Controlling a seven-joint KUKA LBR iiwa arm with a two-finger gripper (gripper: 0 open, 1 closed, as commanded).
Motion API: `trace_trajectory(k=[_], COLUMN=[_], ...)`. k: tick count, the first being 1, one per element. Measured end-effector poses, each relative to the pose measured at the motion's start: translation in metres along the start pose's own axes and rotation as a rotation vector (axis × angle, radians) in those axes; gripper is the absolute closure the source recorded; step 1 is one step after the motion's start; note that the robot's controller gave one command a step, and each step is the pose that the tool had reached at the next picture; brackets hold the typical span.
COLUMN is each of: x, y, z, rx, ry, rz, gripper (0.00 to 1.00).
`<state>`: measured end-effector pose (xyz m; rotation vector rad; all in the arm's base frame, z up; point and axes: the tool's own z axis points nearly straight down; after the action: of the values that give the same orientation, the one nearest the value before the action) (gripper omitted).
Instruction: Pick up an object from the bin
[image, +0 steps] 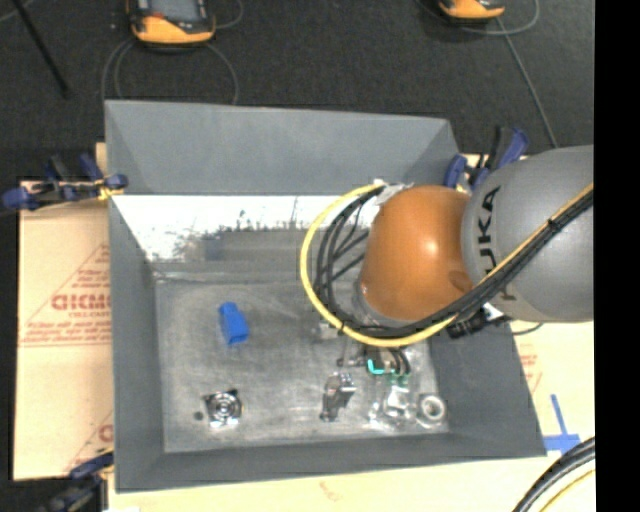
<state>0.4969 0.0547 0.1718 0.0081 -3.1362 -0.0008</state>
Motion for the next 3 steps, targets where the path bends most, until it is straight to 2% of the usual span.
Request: trace_trajectory(k=[1,2,3], x=[-0.001,0.007,0.007], y=[-0.133,-0.148,-0.148], z=[0.045,0.081,0.081], rx=[0.003,-0.009,-0.009], ry=[-0.006,-0.028,-0.028], rz=[0.102,-0.099,-0.098], gripper=[0.0,0.0,1.0])
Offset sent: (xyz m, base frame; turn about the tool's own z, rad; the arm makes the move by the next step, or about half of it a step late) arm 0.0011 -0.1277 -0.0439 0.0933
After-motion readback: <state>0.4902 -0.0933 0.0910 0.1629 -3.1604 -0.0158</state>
